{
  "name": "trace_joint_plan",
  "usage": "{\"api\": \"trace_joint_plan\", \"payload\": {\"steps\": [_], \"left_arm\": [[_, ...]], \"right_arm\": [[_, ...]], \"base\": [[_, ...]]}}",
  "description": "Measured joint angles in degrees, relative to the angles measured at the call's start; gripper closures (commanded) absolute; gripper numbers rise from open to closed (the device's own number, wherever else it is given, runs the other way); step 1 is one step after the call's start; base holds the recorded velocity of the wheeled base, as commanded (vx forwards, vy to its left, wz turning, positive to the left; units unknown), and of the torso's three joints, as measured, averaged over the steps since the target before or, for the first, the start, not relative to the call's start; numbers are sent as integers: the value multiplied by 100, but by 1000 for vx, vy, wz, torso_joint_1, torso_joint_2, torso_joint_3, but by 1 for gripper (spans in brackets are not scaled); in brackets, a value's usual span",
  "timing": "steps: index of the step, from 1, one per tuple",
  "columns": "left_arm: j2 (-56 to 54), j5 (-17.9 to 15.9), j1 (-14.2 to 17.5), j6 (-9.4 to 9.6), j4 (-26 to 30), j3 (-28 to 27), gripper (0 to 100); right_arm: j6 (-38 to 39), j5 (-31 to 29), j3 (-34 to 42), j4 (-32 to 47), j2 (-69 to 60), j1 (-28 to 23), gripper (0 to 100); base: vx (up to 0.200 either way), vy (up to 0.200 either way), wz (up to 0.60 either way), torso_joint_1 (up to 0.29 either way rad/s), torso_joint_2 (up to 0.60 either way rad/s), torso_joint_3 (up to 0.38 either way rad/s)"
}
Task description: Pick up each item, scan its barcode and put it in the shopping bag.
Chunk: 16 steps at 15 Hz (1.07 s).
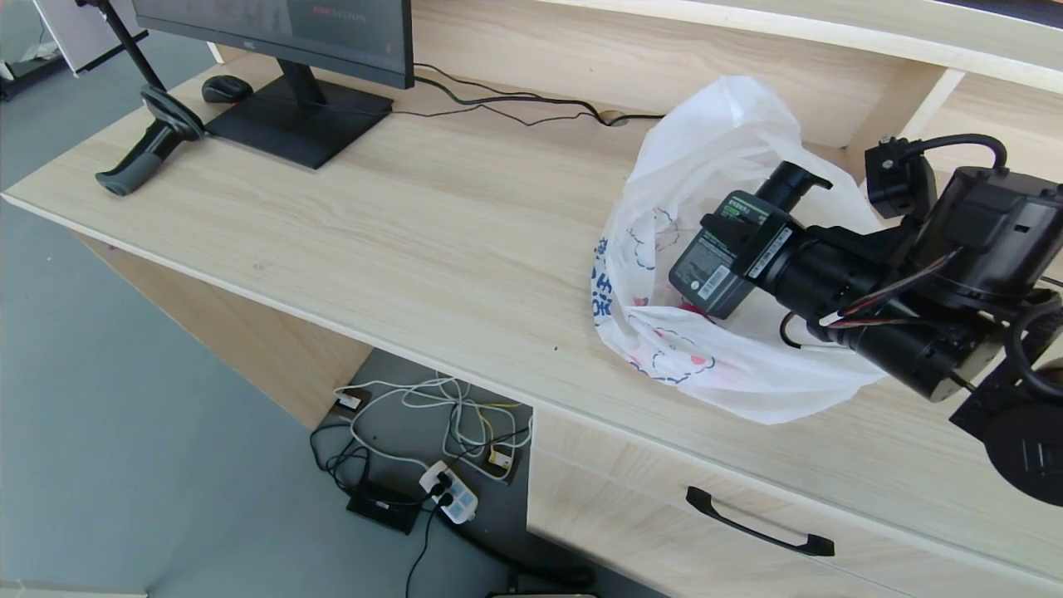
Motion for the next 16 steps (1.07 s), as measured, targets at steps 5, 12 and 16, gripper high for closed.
{"api": "trace_joint_plan", "payload": {"steps": [5,12,16], "left_arm": [[0,0,0,-13,0,0,0],[0,0,-1,5,0,0,0],[0,0,2,2,4,0,0]], "right_arm": [[-88,-13,-362,7,234,-102,0],[-1822,165,-866,-6,284,-802,0],[-2755,553,-961,-4,100,-1232,0]], "base": [[0,0,0,0,0,0],[0,0,0,0,0,0],[0,0,0,0,0,0]]}}
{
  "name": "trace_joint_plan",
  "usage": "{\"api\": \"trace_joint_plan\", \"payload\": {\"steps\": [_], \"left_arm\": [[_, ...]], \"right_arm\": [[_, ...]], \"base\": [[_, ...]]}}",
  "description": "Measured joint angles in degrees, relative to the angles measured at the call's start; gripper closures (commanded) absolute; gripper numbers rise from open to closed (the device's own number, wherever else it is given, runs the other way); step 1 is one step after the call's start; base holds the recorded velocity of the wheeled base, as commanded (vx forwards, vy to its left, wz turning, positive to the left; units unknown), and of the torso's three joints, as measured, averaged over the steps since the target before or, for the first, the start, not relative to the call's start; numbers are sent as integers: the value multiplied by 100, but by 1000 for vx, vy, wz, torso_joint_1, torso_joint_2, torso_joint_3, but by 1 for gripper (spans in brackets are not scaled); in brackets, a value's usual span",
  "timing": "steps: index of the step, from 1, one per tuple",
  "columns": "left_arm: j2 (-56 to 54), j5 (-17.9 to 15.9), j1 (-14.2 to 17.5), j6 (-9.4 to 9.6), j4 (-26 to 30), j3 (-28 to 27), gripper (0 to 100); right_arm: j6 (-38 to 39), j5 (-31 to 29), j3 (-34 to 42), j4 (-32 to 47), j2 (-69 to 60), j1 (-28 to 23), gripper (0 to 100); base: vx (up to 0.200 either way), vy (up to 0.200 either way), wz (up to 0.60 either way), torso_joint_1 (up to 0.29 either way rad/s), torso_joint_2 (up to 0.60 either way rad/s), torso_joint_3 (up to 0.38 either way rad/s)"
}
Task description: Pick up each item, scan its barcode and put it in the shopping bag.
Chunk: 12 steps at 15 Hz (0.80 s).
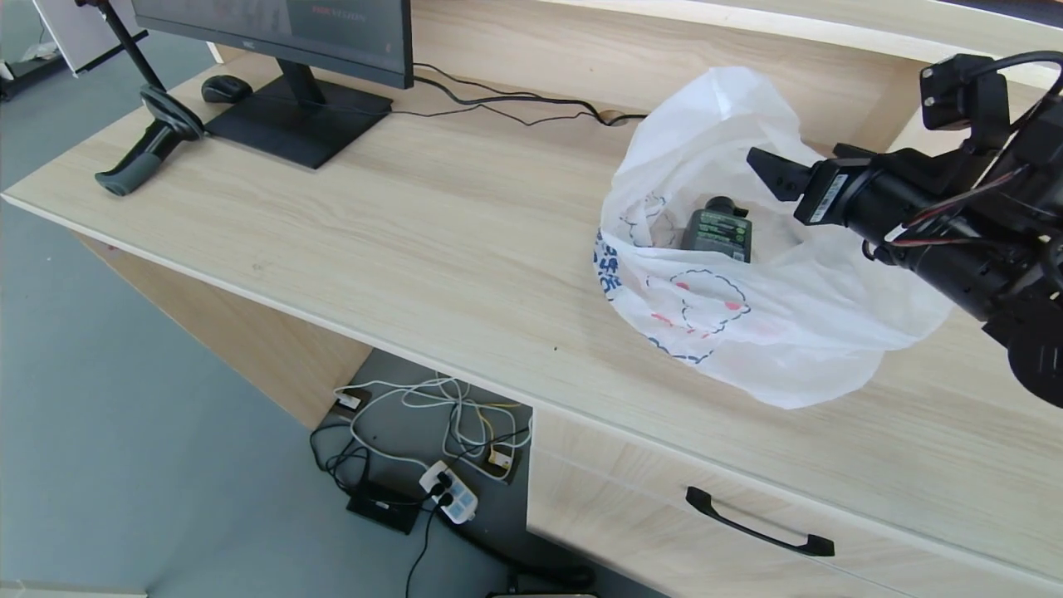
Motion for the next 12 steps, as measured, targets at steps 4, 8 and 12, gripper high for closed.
{"api": "trace_joint_plan", "payload": {"steps": [4,8,12], "left_arm": [[0,0,-4,2,11,0,0],[0,0,0,13,13,0,0],[0,0,-4,13,18,0,0]], "right_arm": [[-708,230,95,1,-508,418,0],[-1339,-85,902,11,-1279,937,0],[-1519,-228,2258,17,-2081,1485,0]], "base": [[0,0,0,0,0,0],[0,0,0,0,0,0],[0,0,0,0,0,0]]}}
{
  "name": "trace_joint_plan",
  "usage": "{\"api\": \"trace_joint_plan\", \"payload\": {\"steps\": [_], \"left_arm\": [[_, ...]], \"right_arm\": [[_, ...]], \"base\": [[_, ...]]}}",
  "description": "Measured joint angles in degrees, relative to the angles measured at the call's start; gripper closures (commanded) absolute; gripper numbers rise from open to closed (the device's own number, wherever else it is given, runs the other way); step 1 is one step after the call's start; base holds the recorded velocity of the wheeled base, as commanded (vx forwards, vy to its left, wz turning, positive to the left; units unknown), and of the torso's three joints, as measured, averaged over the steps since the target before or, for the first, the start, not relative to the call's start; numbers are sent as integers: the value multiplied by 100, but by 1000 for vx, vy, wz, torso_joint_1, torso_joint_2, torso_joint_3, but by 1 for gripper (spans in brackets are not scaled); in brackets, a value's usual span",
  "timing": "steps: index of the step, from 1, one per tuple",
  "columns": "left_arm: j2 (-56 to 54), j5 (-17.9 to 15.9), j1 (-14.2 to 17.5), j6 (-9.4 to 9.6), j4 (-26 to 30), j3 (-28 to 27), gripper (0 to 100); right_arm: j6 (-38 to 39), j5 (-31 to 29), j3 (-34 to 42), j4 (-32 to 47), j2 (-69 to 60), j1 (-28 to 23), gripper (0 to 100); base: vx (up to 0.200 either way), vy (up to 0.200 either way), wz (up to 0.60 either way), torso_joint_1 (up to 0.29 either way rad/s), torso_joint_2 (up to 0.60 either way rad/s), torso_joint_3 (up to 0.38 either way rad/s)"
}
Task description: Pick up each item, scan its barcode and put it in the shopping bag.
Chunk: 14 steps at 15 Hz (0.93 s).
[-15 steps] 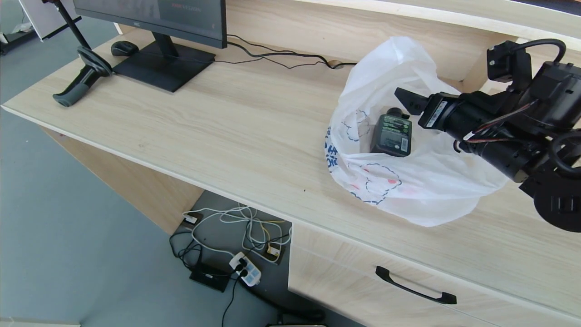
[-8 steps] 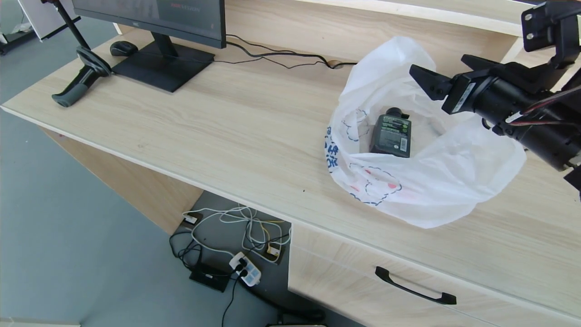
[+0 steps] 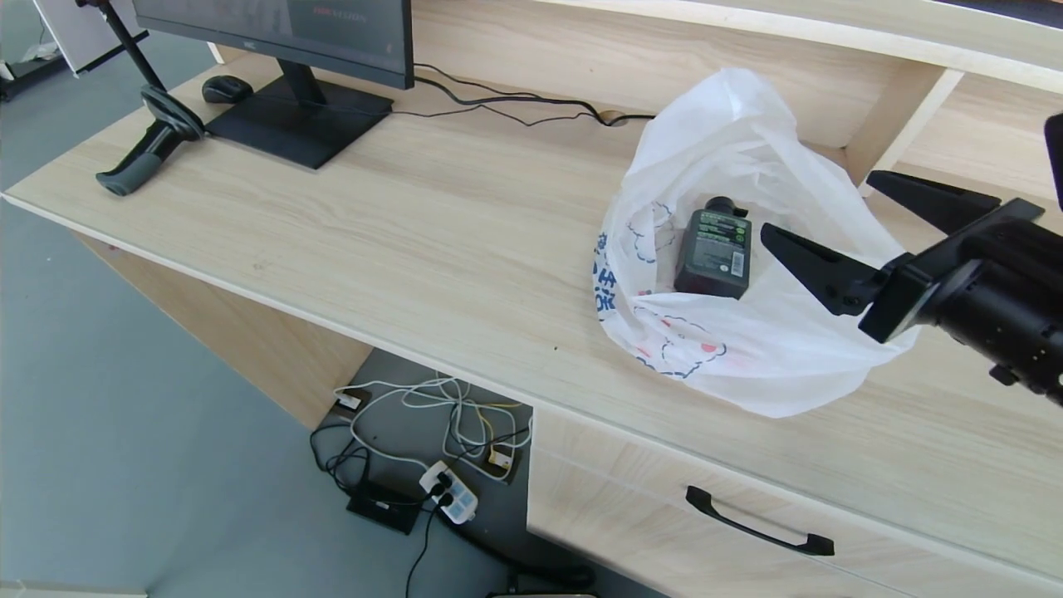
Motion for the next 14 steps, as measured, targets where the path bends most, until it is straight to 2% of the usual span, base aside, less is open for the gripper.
{"api": "trace_joint_plan", "payload": {"steps": [2,12,14], "left_arm": [[0,0,0,-2,0,0,0],[0,0,0,-7,0,0,0],[0,0,6,-7,0,0,0]], "right_arm": [[22,-2,213,-6,-213,69,0],[154,11,577,-35,-580,91,0],[213,-95,621,-38,-638,89,0]], "base": [[0,0,0,0,0,0],[0,0,-600,2,2,2],[0,0,0,0,0,0]]}}
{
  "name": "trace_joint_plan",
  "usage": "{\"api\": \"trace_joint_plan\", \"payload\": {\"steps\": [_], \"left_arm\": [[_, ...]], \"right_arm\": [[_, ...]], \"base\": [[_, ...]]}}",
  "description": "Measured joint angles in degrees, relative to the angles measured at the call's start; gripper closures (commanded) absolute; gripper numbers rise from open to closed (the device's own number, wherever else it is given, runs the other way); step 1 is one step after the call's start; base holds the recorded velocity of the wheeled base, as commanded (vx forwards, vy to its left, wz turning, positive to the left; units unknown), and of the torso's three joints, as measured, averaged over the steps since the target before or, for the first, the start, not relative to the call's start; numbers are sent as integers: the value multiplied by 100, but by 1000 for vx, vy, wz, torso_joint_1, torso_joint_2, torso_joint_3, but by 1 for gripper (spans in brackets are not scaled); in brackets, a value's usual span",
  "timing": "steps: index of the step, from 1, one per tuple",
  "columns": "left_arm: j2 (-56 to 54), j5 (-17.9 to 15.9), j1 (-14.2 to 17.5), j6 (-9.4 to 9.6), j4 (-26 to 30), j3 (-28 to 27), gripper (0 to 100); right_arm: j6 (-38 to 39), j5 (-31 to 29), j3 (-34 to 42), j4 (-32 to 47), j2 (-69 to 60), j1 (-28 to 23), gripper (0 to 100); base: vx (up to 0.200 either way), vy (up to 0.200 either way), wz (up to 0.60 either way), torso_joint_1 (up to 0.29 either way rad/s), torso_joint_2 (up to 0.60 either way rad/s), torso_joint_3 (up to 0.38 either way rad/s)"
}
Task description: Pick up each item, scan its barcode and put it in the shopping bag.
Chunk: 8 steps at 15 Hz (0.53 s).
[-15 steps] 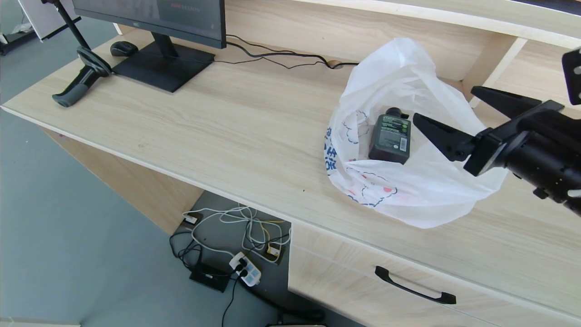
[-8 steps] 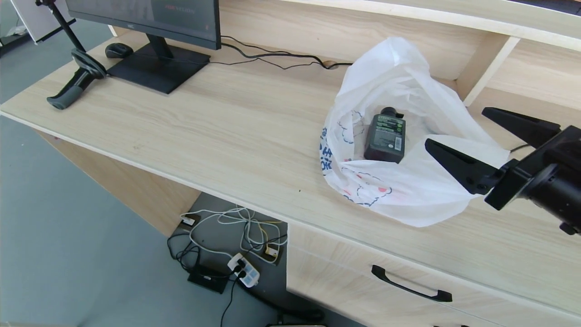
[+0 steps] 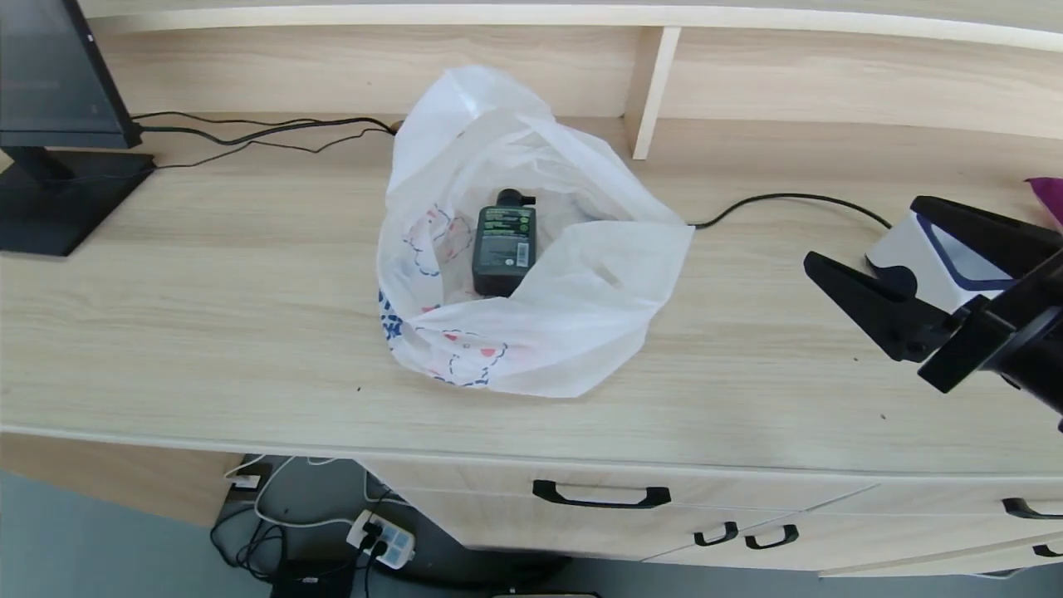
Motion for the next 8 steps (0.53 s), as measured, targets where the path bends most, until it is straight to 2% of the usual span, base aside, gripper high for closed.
{"api": "trace_joint_plan", "payload": {"steps": [3,6,8], "left_arm": [[0,0,2,-1,1,0,0],[0,0,0,-11,20,0,0],[0,0,-2,-4,22,0,0]], "right_arm": [[562,-635,405,32,-215,17,0],[518,-887,524,22,-394,66,0],[521,-958,690,18,-466,66,0]], "base": [[0,0,0,0,0,0],[0,0,0,0,0,0],[-200,0,0,2,5,2]]}}
